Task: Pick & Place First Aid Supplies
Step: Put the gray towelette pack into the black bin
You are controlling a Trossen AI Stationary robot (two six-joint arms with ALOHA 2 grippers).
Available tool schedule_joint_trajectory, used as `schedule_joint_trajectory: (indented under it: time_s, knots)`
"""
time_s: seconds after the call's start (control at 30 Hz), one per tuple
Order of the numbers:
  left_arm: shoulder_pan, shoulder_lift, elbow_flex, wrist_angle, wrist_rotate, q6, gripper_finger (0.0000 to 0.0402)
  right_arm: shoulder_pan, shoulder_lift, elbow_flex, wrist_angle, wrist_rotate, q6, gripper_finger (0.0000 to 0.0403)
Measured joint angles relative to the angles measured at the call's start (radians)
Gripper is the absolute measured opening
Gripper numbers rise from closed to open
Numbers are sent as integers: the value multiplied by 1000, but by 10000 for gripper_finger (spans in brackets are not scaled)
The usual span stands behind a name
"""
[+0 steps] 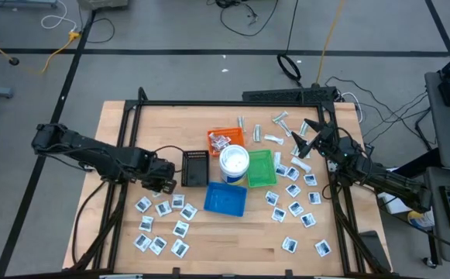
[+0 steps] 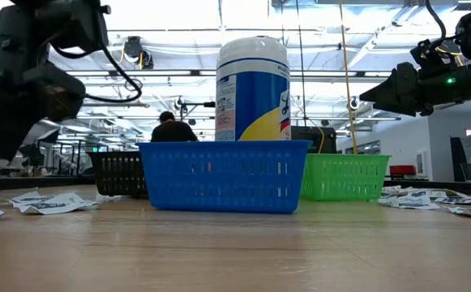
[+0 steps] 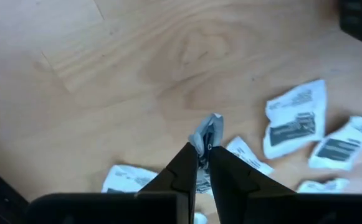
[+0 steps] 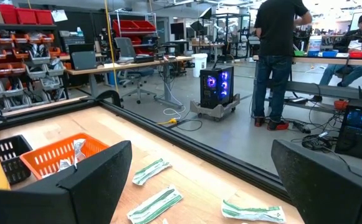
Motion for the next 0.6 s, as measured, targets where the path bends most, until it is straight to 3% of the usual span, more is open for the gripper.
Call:
schedule_joint_trajectory:
  time_s: [0.3, 0.6]
  knots:
    - [29, -57, 20, -51, 3, 2, 41, 0, 0, 0, 0, 0, 0, 380]
    - [166, 82, 216, -125, -1, 161, 19, 0, 0, 0, 0, 0, 0, 380]
